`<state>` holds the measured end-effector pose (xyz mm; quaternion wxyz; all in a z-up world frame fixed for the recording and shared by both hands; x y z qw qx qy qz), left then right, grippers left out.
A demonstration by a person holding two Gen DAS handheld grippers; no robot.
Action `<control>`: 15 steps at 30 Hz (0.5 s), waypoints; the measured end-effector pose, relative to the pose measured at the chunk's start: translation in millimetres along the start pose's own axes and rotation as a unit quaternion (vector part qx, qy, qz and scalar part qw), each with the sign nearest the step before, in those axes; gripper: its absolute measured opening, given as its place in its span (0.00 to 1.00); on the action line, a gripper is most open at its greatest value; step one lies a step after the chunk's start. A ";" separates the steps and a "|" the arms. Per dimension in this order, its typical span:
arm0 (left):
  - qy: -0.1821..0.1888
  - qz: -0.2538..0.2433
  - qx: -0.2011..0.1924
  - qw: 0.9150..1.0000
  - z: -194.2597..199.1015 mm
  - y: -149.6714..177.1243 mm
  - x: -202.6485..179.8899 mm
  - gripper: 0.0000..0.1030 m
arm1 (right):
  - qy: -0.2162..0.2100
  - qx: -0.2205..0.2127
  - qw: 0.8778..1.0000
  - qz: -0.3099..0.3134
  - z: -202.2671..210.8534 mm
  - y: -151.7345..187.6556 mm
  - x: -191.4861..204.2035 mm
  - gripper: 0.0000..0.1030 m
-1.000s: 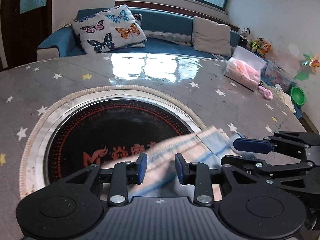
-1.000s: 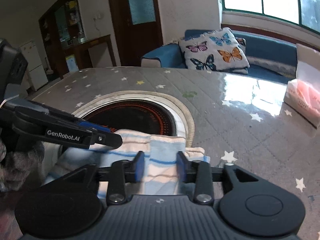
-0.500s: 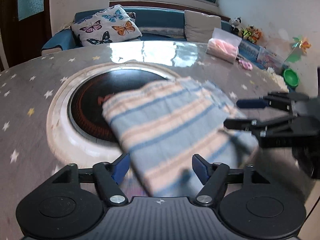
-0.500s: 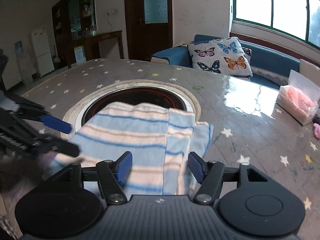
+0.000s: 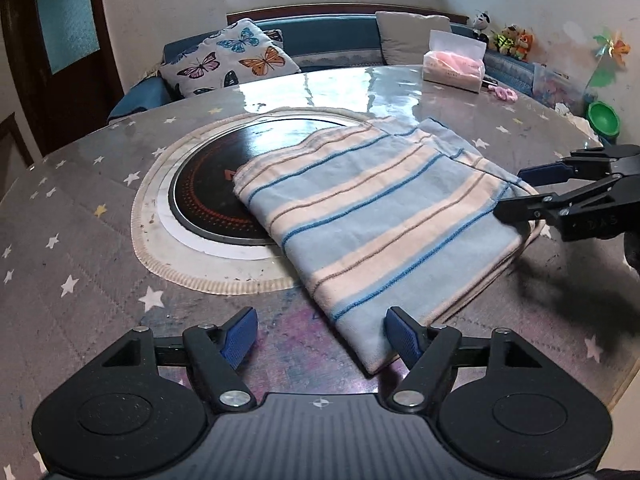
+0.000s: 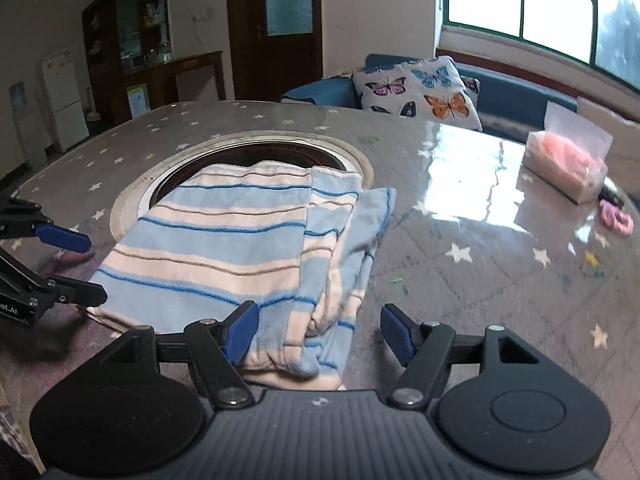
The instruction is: Fold clothes
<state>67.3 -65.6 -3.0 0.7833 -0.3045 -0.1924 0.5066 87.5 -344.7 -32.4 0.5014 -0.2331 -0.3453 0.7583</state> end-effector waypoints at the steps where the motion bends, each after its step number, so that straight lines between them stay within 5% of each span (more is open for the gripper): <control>1: -0.001 0.001 -0.002 1.000 0.9 -0.7 0.1 0.72 | 0.000 -0.005 1.000 -0.005 3.0 -2.6 -1.2 0.65; 7: -0.007 0.007 -0.001 1.000 0.4 -1.6 2.3 0.72 | -0.008 -0.040 0.999 -0.034 9.5 -19.9 -1.6 0.49; 15: -0.004 0.013 0.003 1.000 1.1 -0.2 5.1 0.72 | -0.040 -0.008 0.998 -0.043 -9.1 -7.8 7.0 0.46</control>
Point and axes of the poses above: each gripper's, at about its wrist camera, not at the fingertips, and z roughly against the way its jaws point, x to its left, y to its underside, the point moved 3 cm from there along -z, roughly the way its jaws point, and after that the axes turned 4 degrees about y, right-handed, at the moved point
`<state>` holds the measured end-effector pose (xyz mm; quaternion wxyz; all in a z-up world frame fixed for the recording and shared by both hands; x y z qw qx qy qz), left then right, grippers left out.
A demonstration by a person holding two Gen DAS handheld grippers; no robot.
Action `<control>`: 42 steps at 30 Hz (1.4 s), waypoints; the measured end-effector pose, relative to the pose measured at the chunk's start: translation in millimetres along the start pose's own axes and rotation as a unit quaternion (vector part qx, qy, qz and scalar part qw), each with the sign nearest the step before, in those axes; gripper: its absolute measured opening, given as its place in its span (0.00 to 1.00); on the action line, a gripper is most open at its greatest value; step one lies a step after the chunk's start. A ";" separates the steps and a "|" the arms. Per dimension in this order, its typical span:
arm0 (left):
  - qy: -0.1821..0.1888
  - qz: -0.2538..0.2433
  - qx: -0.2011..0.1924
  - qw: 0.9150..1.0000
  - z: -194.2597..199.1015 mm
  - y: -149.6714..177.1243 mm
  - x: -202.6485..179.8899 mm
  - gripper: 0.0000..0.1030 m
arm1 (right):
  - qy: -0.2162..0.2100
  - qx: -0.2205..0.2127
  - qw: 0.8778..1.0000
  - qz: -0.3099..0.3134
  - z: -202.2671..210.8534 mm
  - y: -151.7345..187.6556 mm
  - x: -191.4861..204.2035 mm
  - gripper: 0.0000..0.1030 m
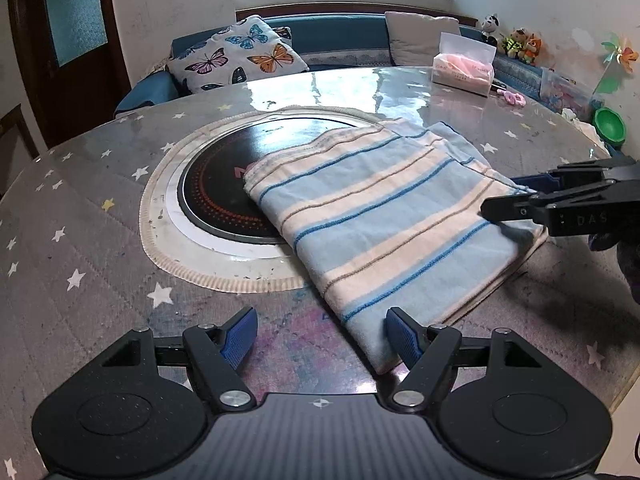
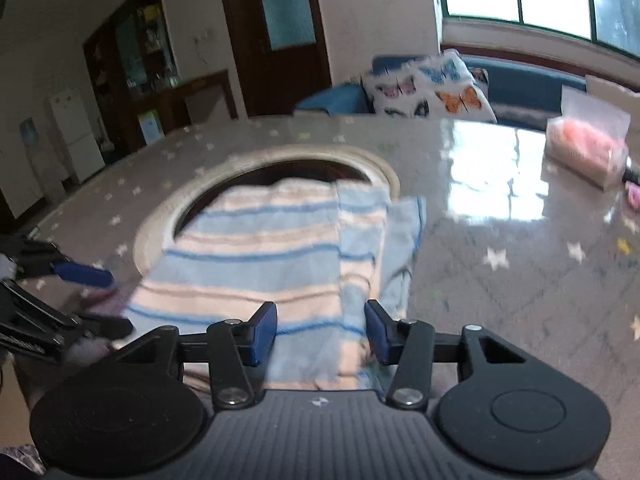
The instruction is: Fold clothes
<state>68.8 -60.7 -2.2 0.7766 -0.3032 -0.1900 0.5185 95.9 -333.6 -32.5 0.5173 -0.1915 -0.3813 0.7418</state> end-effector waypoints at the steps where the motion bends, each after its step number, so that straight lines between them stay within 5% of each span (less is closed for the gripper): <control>1: 0.003 0.004 -0.001 1.000 1.4 -0.9 1.2 0.72 | 0.000 -0.001 1.000 0.000 0.5 0.3 -1.1 0.46; 26: 0.041 0.135 0.008 0.990 -41.6 -46.3 33.7 0.44 | 0.027 0.019 0.994 -0.109 -41.0 -31.0 -33.3 0.46; 42: 0.055 0.140 0.010 0.989 -46.6 -48.7 33.5 0.23 | 0.008 0.017 0.992 -0.128 -41.1 -27.3 -34.6 0.21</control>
Point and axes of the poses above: each gripper's, at about its wrist camera, not at the fingertips, and z roughly against the way its jaws point, x to its left, y to its underside, the point moved 3 cm from there along -z, roughly the way its jaws point, and after that the axes turned 4 degrees about y, right-handed, at the moved point
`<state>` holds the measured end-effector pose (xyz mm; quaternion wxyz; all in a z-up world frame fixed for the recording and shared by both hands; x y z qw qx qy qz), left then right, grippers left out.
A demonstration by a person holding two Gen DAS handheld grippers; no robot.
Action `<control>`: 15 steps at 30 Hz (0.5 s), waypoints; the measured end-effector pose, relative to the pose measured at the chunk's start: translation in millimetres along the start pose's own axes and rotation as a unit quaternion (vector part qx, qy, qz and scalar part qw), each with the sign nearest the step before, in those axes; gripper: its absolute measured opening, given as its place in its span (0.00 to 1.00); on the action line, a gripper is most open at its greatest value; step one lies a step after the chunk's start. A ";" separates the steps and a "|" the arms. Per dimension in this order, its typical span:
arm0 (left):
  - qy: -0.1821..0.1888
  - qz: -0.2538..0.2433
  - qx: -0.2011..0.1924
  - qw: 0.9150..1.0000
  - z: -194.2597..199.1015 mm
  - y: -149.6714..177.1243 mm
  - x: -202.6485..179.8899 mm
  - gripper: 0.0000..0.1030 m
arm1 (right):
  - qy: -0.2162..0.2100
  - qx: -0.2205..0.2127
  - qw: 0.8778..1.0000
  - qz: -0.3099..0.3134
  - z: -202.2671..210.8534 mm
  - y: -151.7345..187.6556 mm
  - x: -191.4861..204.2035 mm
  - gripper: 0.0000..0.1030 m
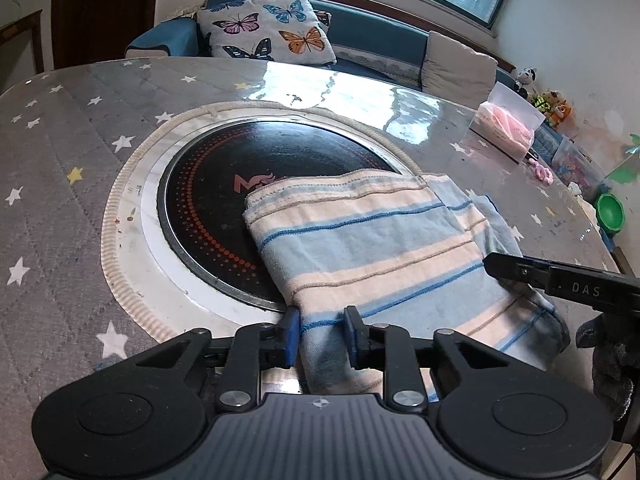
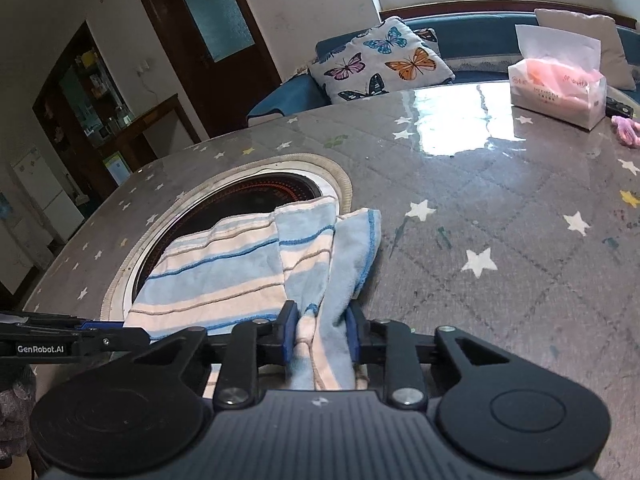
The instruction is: Fold clothes
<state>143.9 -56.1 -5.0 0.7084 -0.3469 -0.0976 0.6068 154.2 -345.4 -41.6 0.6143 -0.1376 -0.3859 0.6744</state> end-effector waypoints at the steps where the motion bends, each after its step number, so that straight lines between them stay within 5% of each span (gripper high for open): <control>1: 0.002 0.001 0.001 1.000 0.9 0.5 0.0 0.23 | -0.001 0.000 1.000 0.000 1.6 1.0 -0.1 0.20; 11: 0.023 -0.015 0.011 1.000 8.8 13.1 -14.2 0.28 | 0.000 0.013 1.000 -0.012 45.6 31.9 -10.2 0.18; 15: 0.020 -0.015 0.012 1.000 4.6 12.0 -15.3 0.32 | 0.019 0.005 1.000 0.000 52.3 34.5 -11.5 0.26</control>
Point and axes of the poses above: each gripper's, at about its wrist camera, not at the fingertips, and z roughly against the way its jaws point, x to its left, y to its underside, the point moved 3 cm from there along -z, roughly the way its jaws point, and after that the axes turned 4 degrees about y, right-handed, at the moved point
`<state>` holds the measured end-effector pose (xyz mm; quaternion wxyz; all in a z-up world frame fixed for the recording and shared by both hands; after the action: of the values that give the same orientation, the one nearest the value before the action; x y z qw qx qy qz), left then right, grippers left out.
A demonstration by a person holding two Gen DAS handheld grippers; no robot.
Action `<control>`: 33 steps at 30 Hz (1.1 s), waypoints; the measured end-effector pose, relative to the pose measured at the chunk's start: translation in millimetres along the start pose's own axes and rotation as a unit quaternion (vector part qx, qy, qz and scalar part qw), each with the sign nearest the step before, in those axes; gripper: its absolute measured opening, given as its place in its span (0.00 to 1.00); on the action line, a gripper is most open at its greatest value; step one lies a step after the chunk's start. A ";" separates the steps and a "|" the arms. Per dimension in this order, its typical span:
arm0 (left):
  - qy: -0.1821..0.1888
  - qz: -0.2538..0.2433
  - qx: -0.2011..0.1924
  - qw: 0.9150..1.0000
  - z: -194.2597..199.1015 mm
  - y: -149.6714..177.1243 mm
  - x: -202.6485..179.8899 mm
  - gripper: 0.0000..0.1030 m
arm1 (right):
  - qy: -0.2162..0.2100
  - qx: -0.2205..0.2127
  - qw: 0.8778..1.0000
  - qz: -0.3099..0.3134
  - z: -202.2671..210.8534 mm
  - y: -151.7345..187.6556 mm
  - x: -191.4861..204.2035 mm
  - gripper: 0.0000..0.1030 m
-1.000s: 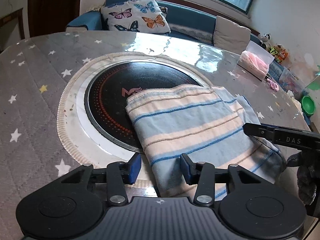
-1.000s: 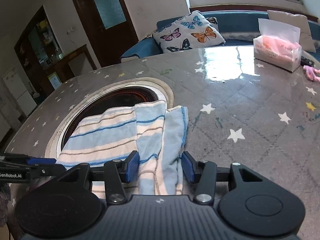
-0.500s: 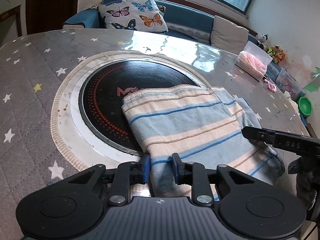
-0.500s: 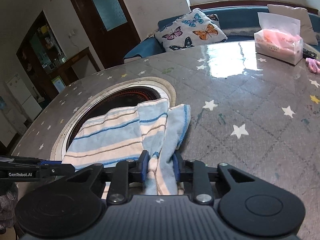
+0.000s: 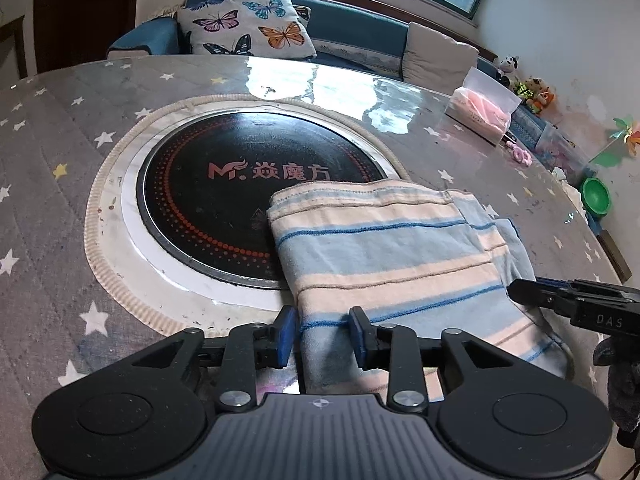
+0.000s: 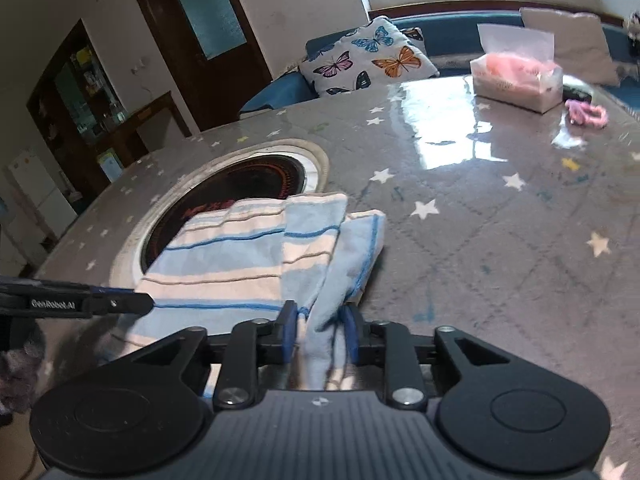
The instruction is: Fold clothes
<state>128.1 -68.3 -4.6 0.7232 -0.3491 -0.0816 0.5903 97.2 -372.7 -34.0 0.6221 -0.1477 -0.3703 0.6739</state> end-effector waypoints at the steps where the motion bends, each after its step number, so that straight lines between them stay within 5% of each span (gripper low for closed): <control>1: 0.002 0.002 0.000 1.000 -0.8 -0.1 0.3 0.32 | -0.002 0.001 1.000 -0.001 -1.5 -0.5 -0.1 0.26; 5: 0.006 0.001 -0.002 1.000 -1.1 0.4 0.3 0.29 | -0.006 0.001 1.000 -0.010 -8.9 0.9 2.8 0.27; 9: 0.010 0.005 -0.012 1.000 1.7 1.4 1.0 0.12 | -0.011 0.002 1.000 -0.017 -10.6 1.9 6.5 0.19; 16: 0.000 0.017 -0.037 0.999 27.7 3.7 15.8 0.08 | -0.026 0.004 1.000 -0.008 -12.0 -5.8 23.9 0.13; 24: -0.041 0.054 -0.072 0.995 71.0 9.7 68.9 0.08 | -0.077 0.018 0.996 0.040 -43.5 -29.7 86.4 0.13; 33: -0.110 0.112 -0.112 0.981 122.5 13.9 151.6 0.08 | -0.146 0.039 0.982 0.111 -97.6 -60.3 191.0 0.12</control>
<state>96.0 120.6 33.5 0.5953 -0.3680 -0.1866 0.6894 170.7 -163.8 -9.4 0.4880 -0.0639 -0.4116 0.7671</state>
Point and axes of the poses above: each gripper's, at about its wrist camera, not at the fingertips, and z roughly against the way its jaws point, x to its left, y to its underside, the point moved 3 cm from there along -z, roughly the way its jaws point, and after that the axes turned 4 degrees about y, right-handed, at the moved point
